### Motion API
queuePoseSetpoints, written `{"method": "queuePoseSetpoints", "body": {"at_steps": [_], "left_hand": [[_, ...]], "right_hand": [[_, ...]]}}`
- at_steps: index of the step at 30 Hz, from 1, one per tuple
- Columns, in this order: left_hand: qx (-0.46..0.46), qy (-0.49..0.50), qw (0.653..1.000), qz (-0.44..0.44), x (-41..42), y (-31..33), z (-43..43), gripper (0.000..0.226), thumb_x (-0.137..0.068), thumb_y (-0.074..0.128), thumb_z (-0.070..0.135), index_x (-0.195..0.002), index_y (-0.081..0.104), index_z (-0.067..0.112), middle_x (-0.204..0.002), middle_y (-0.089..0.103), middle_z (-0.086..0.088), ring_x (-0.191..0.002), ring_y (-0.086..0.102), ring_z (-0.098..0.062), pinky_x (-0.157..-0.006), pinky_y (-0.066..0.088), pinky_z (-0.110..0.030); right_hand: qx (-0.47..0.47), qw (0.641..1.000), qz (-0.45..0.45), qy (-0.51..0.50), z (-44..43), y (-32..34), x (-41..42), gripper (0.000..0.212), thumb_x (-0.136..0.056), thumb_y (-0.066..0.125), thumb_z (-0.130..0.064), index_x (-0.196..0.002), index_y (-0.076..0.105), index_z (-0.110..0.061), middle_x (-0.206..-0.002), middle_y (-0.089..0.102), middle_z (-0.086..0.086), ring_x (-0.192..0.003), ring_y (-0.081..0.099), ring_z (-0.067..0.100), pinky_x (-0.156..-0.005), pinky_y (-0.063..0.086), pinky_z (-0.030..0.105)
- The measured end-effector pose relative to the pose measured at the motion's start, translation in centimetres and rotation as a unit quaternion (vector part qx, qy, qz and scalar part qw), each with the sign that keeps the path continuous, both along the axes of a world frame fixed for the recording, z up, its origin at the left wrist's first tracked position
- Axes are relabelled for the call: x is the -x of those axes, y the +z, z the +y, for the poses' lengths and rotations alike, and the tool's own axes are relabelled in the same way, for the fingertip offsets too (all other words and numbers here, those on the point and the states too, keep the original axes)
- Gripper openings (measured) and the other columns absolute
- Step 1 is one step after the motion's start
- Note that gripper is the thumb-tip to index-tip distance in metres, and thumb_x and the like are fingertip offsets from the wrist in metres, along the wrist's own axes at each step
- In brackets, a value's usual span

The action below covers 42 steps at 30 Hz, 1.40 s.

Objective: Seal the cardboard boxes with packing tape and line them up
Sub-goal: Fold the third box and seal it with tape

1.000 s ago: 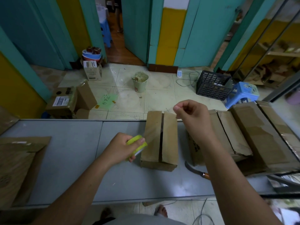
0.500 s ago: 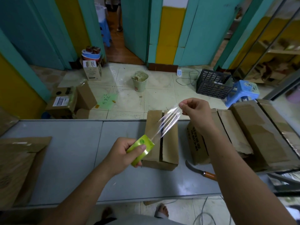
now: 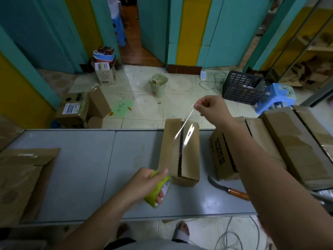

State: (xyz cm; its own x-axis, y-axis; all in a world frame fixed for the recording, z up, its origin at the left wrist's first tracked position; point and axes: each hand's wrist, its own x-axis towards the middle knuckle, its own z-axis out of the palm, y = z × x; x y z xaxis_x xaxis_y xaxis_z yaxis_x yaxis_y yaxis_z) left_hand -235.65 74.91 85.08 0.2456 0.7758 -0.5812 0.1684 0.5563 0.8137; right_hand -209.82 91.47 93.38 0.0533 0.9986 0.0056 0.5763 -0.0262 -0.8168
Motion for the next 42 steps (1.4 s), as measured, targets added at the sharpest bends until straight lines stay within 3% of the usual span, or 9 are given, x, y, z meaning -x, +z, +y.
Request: {"method": "queuePoseSetpoints", "body": {"at_steps": [5,9,13,16,20,27,32,38,42], "left_hand": [[0.031,0.015,0.999,-0.021,-1.4,-0.7,-1.1,0.062,-0.096,0.068,0.049,-0.096,0.069,-0.014,-0.072,0.070,-0.020,-0.059,0.068,-0.027,-0.065,0.058,-0.031],[0.060,0.038,0.994,-0.081,-3.2,-1.2,-2.0,0.046,-0.088,0.072,0.046,-0.088,0.075,0.000,-0.077,0.070,-0.024,-0.061,0.071,-0.031,-0.061,0.063,-0.036],[0.059,0.077,0.994,-0.047,-4.1,-2.9,-2.1,0.060,-0.094,0.073,0.056,-0.110,0.079,-0.001,-0.102,0.079,-0.022,-0.098,0.077,-0.038,-0.095,0.061,-0.046],[0.010,0.070,0.997,-0.001,-4.3,-3.7,-2.2,0.090,-0.069,0.067,0.080,-0.099,0.079,-0.004,-0.093,0.079,-0.021,-0.086,0.078,-0.028,-0.078,0.057,-0.029],[0.022,0.088,0.996,0.014,-4.2,-5.0,-2.6,0.094,-0.065,0.070,0.084,-0.098,0.078,-0.004,-0.091,0.080,-0.017,-0.083,0.079,-0.029,-0.069,0.060,-0.028],[0.175,0.095,0.979,-0.051,-5.5,-5.0,-2.4,0.045,-0.090,0.078,0.048,-0.119,0.074,0.014,-0.100,0.082,-0.007,-0.085,0.080,-0.016,-0.063,0.061,-0.032],[0.118,0.108,0.987,-0.013,-4.2,-5.3,-1.6,0.034,-0.091,0.082,0.034,-0.118,0.074,0.015,-0.098,0.082,-0.002,-0.086,0.079,-0.012,-0.071,0.059,-0.024],[0.088,0.119,0.989,0.017,1.0,-5.7,0.6,0.063,-0.078,0.092,0.034,-0.133,0.064,0.018,-0.127,0.072,-0.006,-0.114,0.071,-0.023,-0.091,0.056,-0.032],[0.042,-0.040,0.997,0.042,6.5,-4.9,3.6,0.057,-0.068,0.086,0.036,-0.121,0.074,0.019,-0.115,0.081,-0.004,-0.108,0.077,-0.025,-0.085,0.059,-0.027]], "right_hand": [[0.031,0.999,0.015,-0.022,1.6,-4.0,-0.4,0.006,-0.097,0.071,-0.012,-0.093,0.074,-0.009,-0.089,0.073,0.009,-0.081,0.067,0.018,-0.084,0.063,0.041],[0.036,0.999,0.010,-0.025,2.7,-6.4,-0.5,0.010,-0.096,0.070,-0.011,-0.087,0.072,-0.015,-0.082,0.070,0.003,-0.074,0.065,0.014,-0.072,0.057,0.032],[0.049,0.999,0.008,-0.005,4.0,-8.0,-0.6,0.005,-0.096,0.070,-0.011,-0.092,0.073,-0.011,-0.083,0.068,-0.001,-0.075,0.062,0.010,-0.071,0.049,0.025],[0.043,0.999,0.022,-0.005,4.4,-9.0,-1.0,0.005,-0.097,0.070,-0.014,-0.093,0.073,-0.013,-0.085,0.070,-0.003,-0.079,0.064,0.009,-0.070,0.048,0.022],[0.039,0.999,0.003,0.008,4.4,-10.8,-1.3,0.004,-0.099,0.068,-0.017,-0.097,0.071,-0.014,-0.089,0.070,-0.001,-0.084,0.064,0.010,-0.071,0.047,0.020],[0.098,0.986,-0.099,0.094,4.7,-12.8,-1.2,0.008,-0.100,0.062,-0.016,-0.094,0.066,-0.020,-0.090,0.065,-0.005,-0.090,0.063,0.017,-0.068,0.044,0.020],[0.107,0.983,-0.115,0.092,4.8,-13.2,-1.6,0.007,-0.102,0.062,-0.021,-0.099,0.066,-0.016,-0.097,0.068,0.000,-0.094,0.062,0.020,-0.081,0.048,0.032],[0.151,0.988,-0.019,0.000,2.6,-12.9,-2.1,0.014,-0.103,0.061,-0.023,-0.091,0.066,-0.017,-0.092,0.066,-0.001,-0.091,0.061,0.018,-0.078,0.050,0.032],[0.162,0.985,0.029,-0.049,-1.4,-12.7,-1.4,0.017,-0.104,0.060,-0.021,-0.091,0.067,-0.011,-0.086,0.068,0.005,-0.084,0.064,0.022,-0.075,0.052,0.034]]}}
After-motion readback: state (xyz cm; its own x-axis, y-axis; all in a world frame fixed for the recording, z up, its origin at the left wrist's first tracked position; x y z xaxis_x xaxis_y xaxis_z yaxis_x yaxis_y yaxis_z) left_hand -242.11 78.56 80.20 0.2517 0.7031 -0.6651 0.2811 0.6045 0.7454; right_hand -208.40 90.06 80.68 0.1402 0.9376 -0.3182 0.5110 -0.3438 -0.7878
